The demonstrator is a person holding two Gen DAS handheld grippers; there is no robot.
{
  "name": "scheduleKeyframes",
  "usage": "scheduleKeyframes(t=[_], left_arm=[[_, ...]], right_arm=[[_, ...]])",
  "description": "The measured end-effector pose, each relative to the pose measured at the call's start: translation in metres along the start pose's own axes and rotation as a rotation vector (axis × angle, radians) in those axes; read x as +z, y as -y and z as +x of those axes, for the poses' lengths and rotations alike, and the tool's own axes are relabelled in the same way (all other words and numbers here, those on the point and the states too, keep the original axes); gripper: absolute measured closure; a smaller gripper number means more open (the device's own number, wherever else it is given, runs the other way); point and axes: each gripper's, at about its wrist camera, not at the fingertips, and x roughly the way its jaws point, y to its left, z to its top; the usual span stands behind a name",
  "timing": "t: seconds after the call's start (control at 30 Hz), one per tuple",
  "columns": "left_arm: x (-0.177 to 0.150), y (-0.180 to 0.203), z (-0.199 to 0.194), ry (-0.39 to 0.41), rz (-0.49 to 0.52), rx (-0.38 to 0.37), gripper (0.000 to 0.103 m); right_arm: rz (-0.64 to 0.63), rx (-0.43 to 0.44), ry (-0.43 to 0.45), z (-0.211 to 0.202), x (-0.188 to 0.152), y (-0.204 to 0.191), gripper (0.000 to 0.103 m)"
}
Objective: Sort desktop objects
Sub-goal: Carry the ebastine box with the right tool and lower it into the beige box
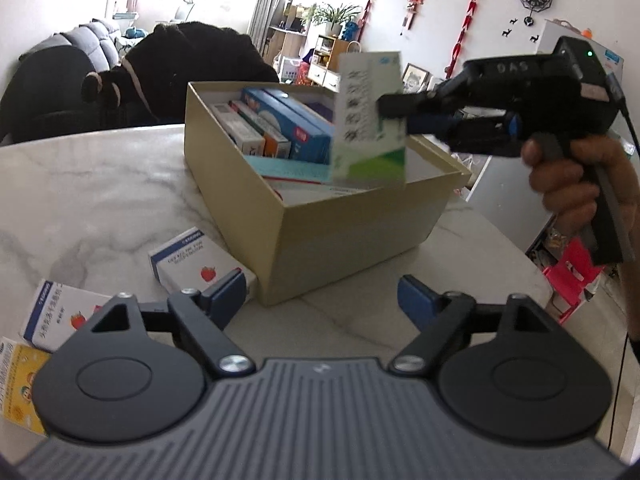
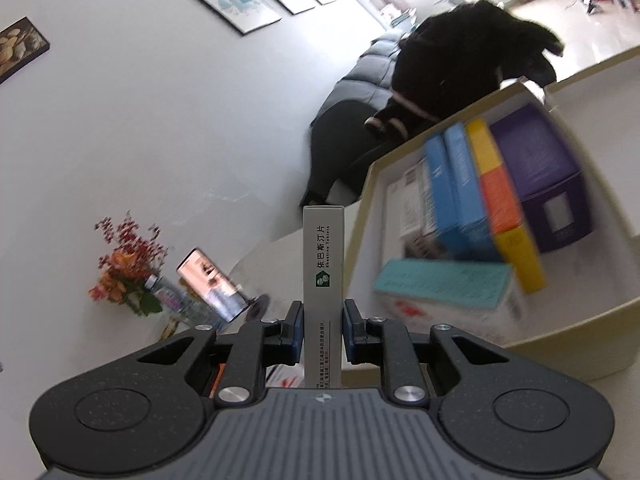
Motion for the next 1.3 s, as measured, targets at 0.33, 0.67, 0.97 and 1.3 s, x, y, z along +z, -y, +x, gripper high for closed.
scheduleKeyframes(t=[0.33,0.67,0.97,1.3], left_arm=[[-0.004,-0.004,0.010,-0.047,-0.030,-0.004,0.018],[-0.007,-0.005,0.017,-0.079,-0.023,0.011,0.016],[-0.013,-0.015,0.018,-0.088,-0.067,0.037,0.016],[-0.017,-0.023,0.024,-0.097,-0.110,0.048,0.016]], right_arm=[[-0.021,-0.156,0.078,-0.018,0.042,0.028,0.081],[-0.161,-0.393,0.077,0.008,0.087,0.053,0.081],[-0.236,-0.440,0.001,0.059,0.114,0.075,0.081],[-0.054,-0.295,0.077,0.070,0.124,0.114,0.080]])
